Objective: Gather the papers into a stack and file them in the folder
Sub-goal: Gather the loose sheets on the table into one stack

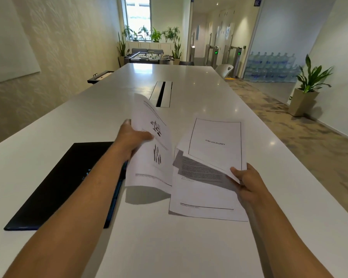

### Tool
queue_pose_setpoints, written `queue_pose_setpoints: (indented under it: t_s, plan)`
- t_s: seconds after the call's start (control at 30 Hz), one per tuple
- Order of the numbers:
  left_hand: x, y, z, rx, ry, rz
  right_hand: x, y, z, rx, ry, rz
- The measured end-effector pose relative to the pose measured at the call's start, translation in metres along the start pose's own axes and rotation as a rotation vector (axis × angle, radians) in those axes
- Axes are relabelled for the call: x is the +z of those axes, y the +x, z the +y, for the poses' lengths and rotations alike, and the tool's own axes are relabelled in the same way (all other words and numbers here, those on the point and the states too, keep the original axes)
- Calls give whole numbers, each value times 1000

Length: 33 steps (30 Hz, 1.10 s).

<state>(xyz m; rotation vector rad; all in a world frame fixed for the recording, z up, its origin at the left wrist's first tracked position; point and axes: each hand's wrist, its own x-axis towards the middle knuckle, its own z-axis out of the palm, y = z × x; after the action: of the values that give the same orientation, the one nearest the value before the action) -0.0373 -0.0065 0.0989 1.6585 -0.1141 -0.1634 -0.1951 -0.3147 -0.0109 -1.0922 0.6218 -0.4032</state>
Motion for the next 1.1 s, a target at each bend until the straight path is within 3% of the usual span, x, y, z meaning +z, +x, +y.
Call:
queue_pose_setpoints:
  t_s: [0.33, 0.5, 0.67, 0.8, 0.97, 1.1]
  plan:
    - [-7, -15, 58, 260, -296, -299, 24, -23, -61, -128, 294, -228]
    - [8, -9, -3, -22, -306, -253, 35, -39, -55, -134, 106, -400]
    - [14, -3, -73, -325, -101, -100, 34, -41, -17, 21, -252, -307]
    - [14, 2, -97, -394, -68, -39, 33, -43, 15, 137, -435, -258]
    - [17, 9, -96, -358, 2, 26, 40, -39, 16, 10, -666, -266]
    - [16, 7, -99, -390, 43, -52, 47, -42, 19, -6, -705, -334]
